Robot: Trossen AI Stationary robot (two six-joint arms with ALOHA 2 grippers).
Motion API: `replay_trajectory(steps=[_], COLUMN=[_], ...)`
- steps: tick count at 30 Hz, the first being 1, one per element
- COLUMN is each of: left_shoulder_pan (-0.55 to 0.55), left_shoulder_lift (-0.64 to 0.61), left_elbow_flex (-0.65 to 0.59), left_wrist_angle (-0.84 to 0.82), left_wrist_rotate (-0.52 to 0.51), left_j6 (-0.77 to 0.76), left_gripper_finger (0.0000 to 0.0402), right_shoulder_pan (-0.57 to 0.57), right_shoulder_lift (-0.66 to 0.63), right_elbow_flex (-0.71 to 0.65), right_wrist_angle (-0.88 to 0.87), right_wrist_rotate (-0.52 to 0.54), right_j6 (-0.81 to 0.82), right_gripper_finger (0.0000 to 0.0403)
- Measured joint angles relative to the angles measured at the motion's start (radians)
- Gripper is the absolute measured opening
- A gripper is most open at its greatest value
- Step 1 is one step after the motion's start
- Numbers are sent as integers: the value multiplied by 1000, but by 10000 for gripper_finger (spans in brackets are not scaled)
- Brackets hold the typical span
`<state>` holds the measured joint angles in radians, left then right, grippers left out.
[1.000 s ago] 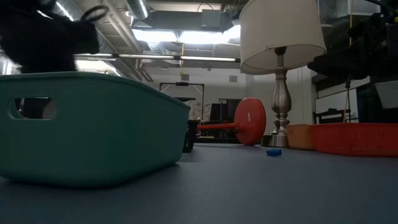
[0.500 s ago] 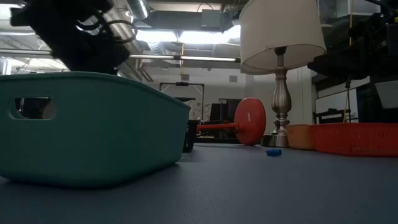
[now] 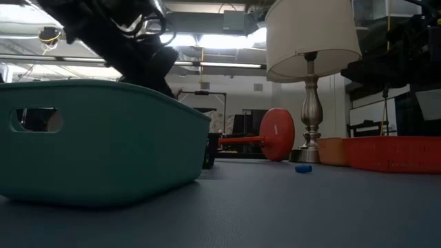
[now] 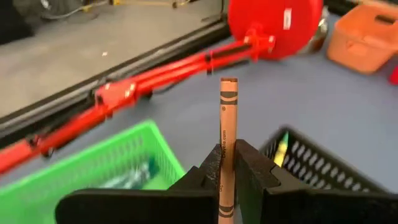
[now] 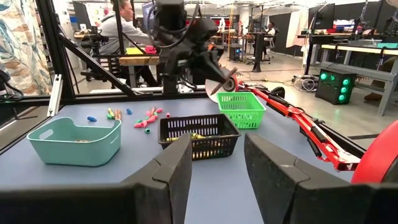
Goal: Sort crayons
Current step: Put the brown crayon into the light green bin
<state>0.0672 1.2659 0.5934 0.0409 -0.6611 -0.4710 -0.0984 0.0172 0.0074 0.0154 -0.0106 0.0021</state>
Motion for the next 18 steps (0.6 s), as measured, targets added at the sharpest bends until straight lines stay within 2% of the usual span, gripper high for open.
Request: replay_trajectory(steps=[7, 11, 15, 18], left_shoulder_pan=[81, 87, 62, 9], left_shoulder_lift=[0, 0, 0, 0], left_elbow_flex=[0, 0, 0, 0], left_wrist_angle=[67, 67, 66, 66], left_wrist_rotate=[153, 329, 533, 611], left_j6=[62, 44, -45, -125], left_gripper_finger=[15, 15, 15, 15], right_shoulder_pan=[0, 0, 0, 0], right_shoulder_lift=[0, 0, 0, 0], right_elbow_flex=[0, 0, 0, 0], right_wrist_angle=[0, 0, 0, 0], right_wrist_rotate=[0, 0, 0, 0], right_j6=[0, 0, 0, 0], right_gripper_finger=[147, 147, 147, 147])
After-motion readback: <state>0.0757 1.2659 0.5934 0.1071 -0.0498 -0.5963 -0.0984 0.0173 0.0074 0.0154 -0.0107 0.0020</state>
